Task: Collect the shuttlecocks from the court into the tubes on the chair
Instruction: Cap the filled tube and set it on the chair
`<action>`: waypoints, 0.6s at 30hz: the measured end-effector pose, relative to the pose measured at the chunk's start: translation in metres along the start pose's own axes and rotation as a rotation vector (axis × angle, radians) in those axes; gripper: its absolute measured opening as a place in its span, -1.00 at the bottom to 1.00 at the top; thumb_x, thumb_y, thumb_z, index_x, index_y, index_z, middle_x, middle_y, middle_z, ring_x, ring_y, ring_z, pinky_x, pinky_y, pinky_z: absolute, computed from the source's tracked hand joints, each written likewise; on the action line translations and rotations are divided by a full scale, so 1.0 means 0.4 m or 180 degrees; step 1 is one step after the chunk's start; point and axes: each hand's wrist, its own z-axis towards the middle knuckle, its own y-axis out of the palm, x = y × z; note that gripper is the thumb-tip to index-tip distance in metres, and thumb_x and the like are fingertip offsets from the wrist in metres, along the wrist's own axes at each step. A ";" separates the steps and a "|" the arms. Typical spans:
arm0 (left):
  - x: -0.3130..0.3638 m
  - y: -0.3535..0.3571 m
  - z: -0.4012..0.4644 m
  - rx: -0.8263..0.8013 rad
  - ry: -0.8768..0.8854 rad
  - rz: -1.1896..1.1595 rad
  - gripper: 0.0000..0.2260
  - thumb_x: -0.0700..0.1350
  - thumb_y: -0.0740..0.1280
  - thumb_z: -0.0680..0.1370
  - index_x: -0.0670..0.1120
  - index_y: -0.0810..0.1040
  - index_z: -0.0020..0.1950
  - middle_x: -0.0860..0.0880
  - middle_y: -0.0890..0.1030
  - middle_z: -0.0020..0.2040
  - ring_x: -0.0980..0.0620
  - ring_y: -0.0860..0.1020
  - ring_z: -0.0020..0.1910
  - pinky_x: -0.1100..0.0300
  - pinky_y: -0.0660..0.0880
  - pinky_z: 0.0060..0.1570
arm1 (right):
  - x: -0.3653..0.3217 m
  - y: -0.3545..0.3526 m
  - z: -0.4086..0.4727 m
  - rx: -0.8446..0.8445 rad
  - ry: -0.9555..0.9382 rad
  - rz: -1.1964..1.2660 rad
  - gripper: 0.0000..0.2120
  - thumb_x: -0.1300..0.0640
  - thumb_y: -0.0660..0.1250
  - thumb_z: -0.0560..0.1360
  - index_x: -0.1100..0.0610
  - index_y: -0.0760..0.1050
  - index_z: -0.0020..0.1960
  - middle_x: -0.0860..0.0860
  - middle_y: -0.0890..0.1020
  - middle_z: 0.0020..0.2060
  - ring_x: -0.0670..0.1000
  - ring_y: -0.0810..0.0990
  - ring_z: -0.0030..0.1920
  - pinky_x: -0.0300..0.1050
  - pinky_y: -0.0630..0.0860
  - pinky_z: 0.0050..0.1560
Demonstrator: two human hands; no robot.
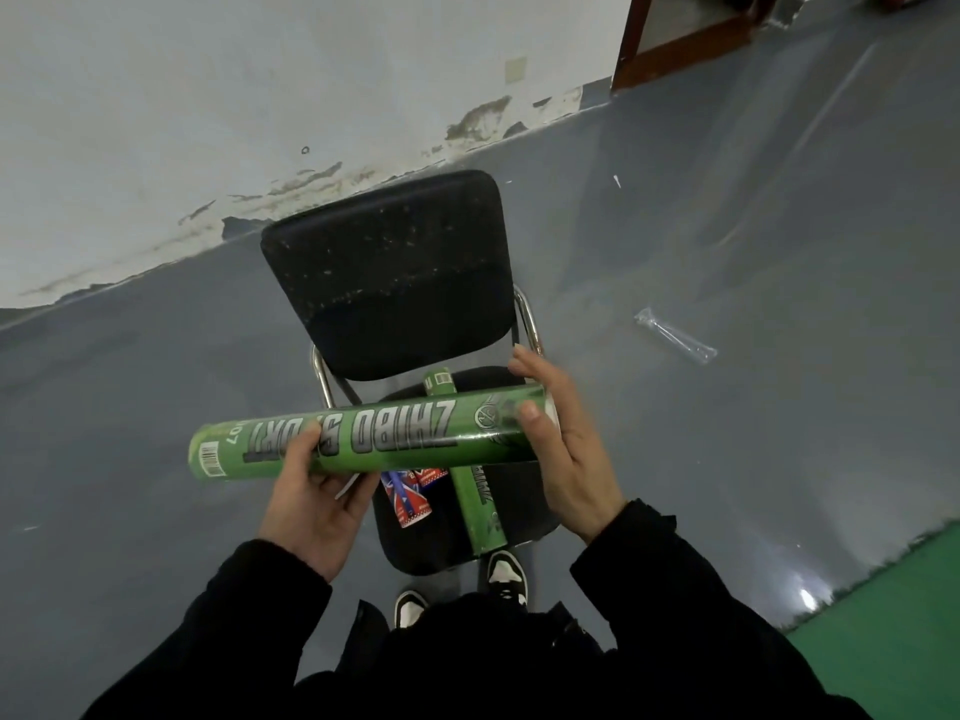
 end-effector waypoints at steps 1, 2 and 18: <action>0.004 0.002 0.001 -0.0010 0.0049 -0.0015 -0.54 0.12 0.38 0.59 -0.08 0.52 0.41 -0.07 0.73 0.04 0.04 0.73 -0.02 0.13 0.68 -0.10 | -0.001 -0.003 0.000 -0.0044 -0.0012 -0.0044 -0.59 -0.18 0.15 0.58 -0.27 0.30 0.43 0.02 0.41 0.37 -0.13 0.51 0.28 -0.15 0.61 0.12; 0.009 0.003 0.002 -0.0021 0.0110 -0.0022 -0.55 0.11 0.38 0.59 -0.07 0.52 0.41 -0.07 0.72 0.04 0.04 0.73 -0.02 0.13 0.68 -0.10 | 0.004 -0.005 0.001 -0.0100 -0.0008 -0.0061 -0.56 -0.18 0.20 0.57 -0.30 0.28 0.44 0.04 0.40 0.38 -0.05 0.52 0.30 -0.07 0.62 0.15; 0.012 -0.014 -0.024 0.0229 0.0434 0.0110 -0.76 0.10 0.42 0.57 0.02 0.56 0.17 -0.01 0.73 -0.05 0.10 0.73 -0.09 0.15 0.69 -0.12 | 0.012 -0.019 -0.001 -0.0836 0.0808 0.0045 -0.42 -0.08 0.49 0.46 -0.31 0.22 0.30 -0.01 0.54 0.24 -0.05 0.65 0.16 -0.08 0.63 0.12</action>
